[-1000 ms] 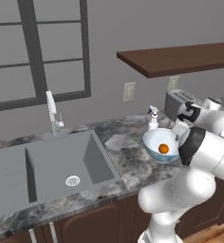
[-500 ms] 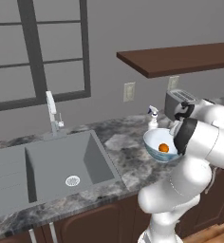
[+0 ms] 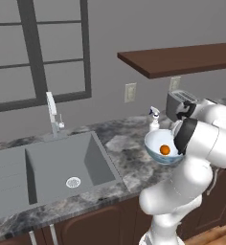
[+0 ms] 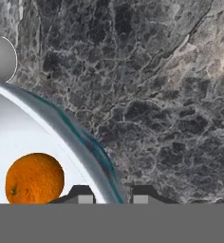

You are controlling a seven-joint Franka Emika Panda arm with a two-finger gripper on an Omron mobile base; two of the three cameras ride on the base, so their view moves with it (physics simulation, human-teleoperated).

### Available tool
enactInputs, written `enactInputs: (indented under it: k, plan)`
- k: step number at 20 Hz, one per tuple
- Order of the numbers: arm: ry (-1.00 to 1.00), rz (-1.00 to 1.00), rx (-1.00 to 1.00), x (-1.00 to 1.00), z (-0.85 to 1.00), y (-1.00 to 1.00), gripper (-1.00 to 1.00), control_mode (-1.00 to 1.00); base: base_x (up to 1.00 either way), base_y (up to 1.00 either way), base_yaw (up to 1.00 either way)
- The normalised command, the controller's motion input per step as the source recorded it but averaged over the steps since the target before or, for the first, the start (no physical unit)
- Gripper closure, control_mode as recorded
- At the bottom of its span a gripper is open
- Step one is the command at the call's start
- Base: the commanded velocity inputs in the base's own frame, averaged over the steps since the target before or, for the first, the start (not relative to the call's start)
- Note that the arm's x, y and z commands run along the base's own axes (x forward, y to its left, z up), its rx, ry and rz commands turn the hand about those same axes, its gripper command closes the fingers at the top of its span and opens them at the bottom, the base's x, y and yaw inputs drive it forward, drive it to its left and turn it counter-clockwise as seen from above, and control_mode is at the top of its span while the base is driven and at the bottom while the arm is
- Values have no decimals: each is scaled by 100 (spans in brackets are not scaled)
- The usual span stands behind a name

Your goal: Move the mug from next to the sink to the open cabinet. Then, move the bowl with the tangerine to the fridge to clear the area for faucet cleaning.

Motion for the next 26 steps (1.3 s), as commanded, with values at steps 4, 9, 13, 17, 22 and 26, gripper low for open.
enactInputs:
  k: [4,9,13,17,22,26]
  plan:
    - [-17,0,0,-47,37,5,100,-100,0,0,0]
    - [-12,-6,0,-65,95,14,100,-100,0,0,0]
    - [-13,-7,1,-76,100,14,100,-100,0,0,0]
    - [-15,-10,0,-83,100,23,100,-100,0,0,0]
    - [-7,-21,0,-76,71,30,100,-100,0,0,0]
    - [-1,-19,0,-47,5,7,100,100,-48,2,-38]
